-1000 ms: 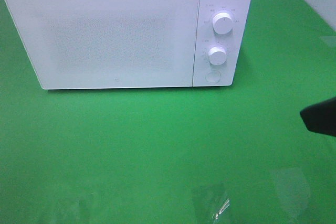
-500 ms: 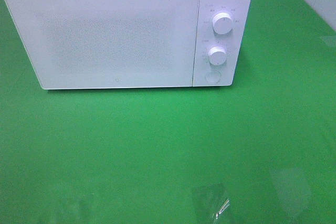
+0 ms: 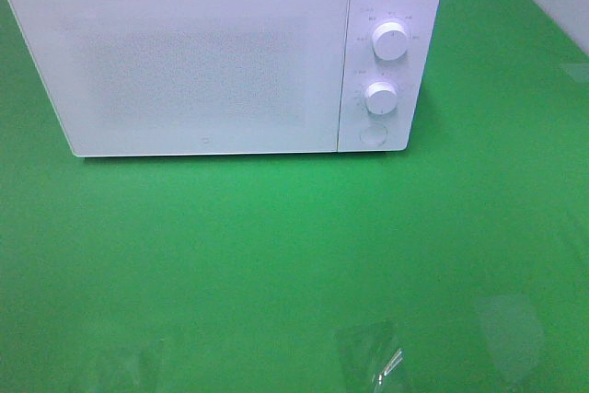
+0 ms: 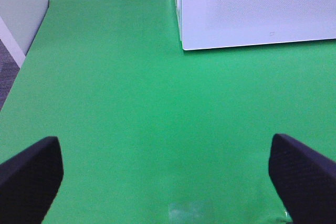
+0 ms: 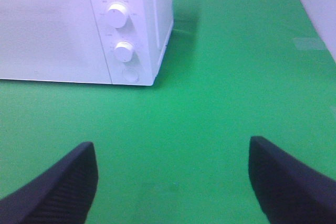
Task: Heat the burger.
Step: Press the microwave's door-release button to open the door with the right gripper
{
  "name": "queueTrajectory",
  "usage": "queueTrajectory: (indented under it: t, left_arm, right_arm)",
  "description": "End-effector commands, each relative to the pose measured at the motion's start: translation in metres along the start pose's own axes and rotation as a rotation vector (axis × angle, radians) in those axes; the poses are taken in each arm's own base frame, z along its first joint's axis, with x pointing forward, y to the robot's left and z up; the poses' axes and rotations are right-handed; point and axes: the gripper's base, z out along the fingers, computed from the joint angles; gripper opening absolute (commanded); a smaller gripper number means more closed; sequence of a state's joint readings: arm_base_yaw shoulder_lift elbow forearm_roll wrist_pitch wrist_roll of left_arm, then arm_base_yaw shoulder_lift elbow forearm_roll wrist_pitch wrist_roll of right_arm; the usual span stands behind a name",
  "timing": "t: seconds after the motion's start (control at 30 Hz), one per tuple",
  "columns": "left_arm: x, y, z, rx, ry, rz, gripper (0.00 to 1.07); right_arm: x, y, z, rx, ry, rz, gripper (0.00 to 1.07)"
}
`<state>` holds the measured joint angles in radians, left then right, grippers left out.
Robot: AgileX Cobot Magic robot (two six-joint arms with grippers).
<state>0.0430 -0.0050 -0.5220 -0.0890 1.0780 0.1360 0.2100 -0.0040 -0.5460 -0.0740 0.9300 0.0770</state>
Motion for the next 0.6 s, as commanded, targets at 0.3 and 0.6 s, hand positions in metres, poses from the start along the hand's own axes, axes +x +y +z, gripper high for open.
queueTrajectory:
  t: [0.3,0.6]
  left_arm:
    - [0.0016,-0.0001,-0.0016,0.001,-0.021,0.004,1.0]
    - [0.0016,-0.0001,-0.0016,0.001,-0.021,0.004,1.0]
  right_arm:
    - [0.0172,0.0011,0.0069,0.048,0.059,0.029,0.76]
    - [0.0172,0.0011,0.0069,0.048,0.059,0.029,0.76]
